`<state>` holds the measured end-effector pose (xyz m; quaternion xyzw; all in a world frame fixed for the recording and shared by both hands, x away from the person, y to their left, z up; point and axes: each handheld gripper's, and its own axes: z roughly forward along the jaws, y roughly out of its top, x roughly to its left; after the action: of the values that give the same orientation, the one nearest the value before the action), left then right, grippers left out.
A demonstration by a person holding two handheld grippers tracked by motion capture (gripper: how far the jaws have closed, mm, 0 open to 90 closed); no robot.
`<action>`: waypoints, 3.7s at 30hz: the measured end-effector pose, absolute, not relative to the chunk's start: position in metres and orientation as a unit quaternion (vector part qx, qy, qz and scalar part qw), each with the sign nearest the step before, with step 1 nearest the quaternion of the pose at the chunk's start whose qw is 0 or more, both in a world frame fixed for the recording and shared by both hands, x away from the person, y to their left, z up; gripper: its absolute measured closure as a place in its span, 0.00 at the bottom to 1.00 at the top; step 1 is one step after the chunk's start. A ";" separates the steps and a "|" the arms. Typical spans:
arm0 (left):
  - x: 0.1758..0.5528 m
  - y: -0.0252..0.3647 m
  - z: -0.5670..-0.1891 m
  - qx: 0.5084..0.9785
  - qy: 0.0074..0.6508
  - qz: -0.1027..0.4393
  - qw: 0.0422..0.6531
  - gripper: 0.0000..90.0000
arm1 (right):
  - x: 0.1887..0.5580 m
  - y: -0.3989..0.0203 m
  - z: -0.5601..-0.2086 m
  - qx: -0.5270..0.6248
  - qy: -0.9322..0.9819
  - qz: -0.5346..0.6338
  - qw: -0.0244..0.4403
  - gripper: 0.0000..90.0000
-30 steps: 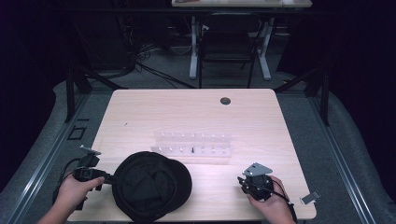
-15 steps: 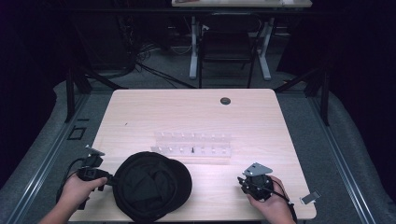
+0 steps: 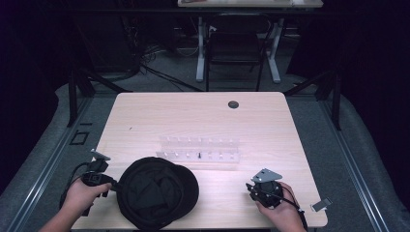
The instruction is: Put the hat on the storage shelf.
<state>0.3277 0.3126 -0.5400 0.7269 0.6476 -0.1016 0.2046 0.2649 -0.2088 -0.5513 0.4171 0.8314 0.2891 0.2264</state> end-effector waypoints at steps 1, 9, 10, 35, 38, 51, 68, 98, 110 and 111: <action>0.328 0.313 -0.540 0.722 0.650 -0.104 0.210 0.92 | 0.265 -0.209 -0.551 0.416 0.833 0.286 0.227 0.74; 0.328 0.316 -0.532 0.713 0.655 -0.124 0.219 0.93 | 0.265 -0.209 -0.551 0.415 0.834 0.286 0.225 0.74; 0.328 0.316 -0.532 0.713 0.655 -0.124 0.219 0.94 | 0.265 -0.209 -0.551 0.415 0.834 0.286 0.225 0.74; 0.324 0.316 -0.489 0.701 0.643 -0.167 0.261 0.94 | 0.265 -0.211 -0.550 0.418 0.832 0.288 0.225 0.74; 0.324 0.317 -0.488 0.696 0.643 -0.175 0.266 0.94 | 0.265 -0.211 -0.550 0.418 0.832 0.289 0.224 0.74; 0.323 0.314 -0.469 0.680 0.635 -0.201 0.306 0.94 | 0.265 -0.211 -0.550 0.418 0.831 0.288 0.226 0.74; 0.320 0.303 -0.441 0.683 0.610 -0.212 0.342 0.94 | 0.264 -0.210 -0.550 0.418 0.831 0.288 0.228 0.74; 0.315 0.291 -0.417 0.648 0.588 -0.263 0.406 0.95 | 0.265 -0.211 -0.550 0.417 0.831 0.291 0.227 0.74; 0.313 0.282 -0.408 0.634 0.578 -0.288 0.425 0.95 | 0.265 -0.211 -0.550 0.417 0.831 0.289 0.228 0.74; 0.314 0.281 -0.407 0.635 0.577 -0.287 0.427 0.95 | 0.265 -0.211 -0.550 0.417 0.831 0.289 0.228 0.74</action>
<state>0.3135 0.2809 -0.4067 0.6345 0.5767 -0.2865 0.4274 0.2648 -0.2108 -0.5499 0.4170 0.8311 0.2891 0.2277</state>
